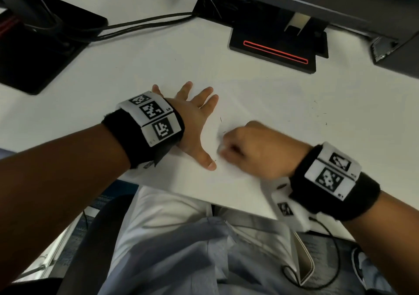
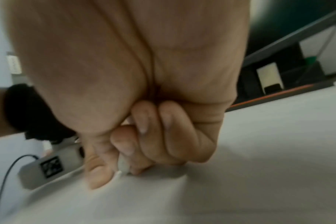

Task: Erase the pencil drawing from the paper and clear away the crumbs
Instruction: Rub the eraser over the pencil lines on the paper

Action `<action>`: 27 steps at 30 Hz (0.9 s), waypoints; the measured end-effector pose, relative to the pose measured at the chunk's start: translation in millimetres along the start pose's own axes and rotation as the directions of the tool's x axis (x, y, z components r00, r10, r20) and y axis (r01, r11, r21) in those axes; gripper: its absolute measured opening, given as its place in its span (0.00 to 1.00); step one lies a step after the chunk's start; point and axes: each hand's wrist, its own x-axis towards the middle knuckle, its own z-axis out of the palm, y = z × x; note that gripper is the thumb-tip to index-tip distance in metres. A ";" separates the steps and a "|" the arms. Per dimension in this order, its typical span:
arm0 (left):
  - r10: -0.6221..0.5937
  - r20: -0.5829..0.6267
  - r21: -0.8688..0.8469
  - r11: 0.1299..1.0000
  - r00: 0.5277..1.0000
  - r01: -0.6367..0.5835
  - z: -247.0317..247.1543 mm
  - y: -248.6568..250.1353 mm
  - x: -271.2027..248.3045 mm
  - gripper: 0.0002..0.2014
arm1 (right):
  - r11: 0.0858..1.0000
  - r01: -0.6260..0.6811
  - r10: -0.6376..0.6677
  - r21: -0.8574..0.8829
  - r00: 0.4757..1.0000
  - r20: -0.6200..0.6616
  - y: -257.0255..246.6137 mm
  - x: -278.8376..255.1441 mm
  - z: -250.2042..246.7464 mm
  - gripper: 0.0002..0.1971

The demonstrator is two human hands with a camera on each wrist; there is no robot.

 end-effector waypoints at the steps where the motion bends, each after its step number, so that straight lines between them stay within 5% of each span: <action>1: 0.000 -0.003 0.002 1.000 1.000 0.000 0.0 0.1 0.4 0.76 | 1.000 0.023 -0.023 0.022 0.999 0.029 -2.2 -2.1 3.0 0.20; 5: -0.003 0.000 -0.022 1.000 1.000 0.003 -1.2 1.2 -0.2 0.76 | 0.994 -0.113 0.112 0.000 0.990 -0.082 24.7 0.8 -13.2 0.21; 10: 0.003 -0.022 0.000 1.000 1.000 -0.003 1.0 0.0 1.4 0.77 | 0.996 0.065 -0.066 0.054 0.997 0.033 -5.5 -10.9 7.3 0.18; 14: 0.001 -0.033 -0.009 1.000 0.999 -0.001 1.2 -0.6 0.0 0.75 | 0.997 -0.059 0.062 0.042 0.996 -0.060 17.3 -8.5 -5.7 0.22; 19: 0.078 -0.095 -0.019 0.997 0.992 -0.080 4.1 2.5 -3.5 0.57 | 0.995 -0.086 0.092 0.054 0.991 -0.102 22.5 -13.2 -0.4 0.21; 22: 0.068 -0.071 -0.019 0.997 0.995 -0.070 6.5 2.2 -4.8 0.55 | 0.991 -0.124 0.130 0.058 0.983 -0.128 23.2 -12.2 -4.6 0.21; 27: 0.057 -0.069 0.003 0.998 0.996 -0.057 9.2 2.7 -3.4 0.59 | 0.998 0.053 -0.052 0.032 0.999 -0.015 -6.7 -25.2 11.5 0.17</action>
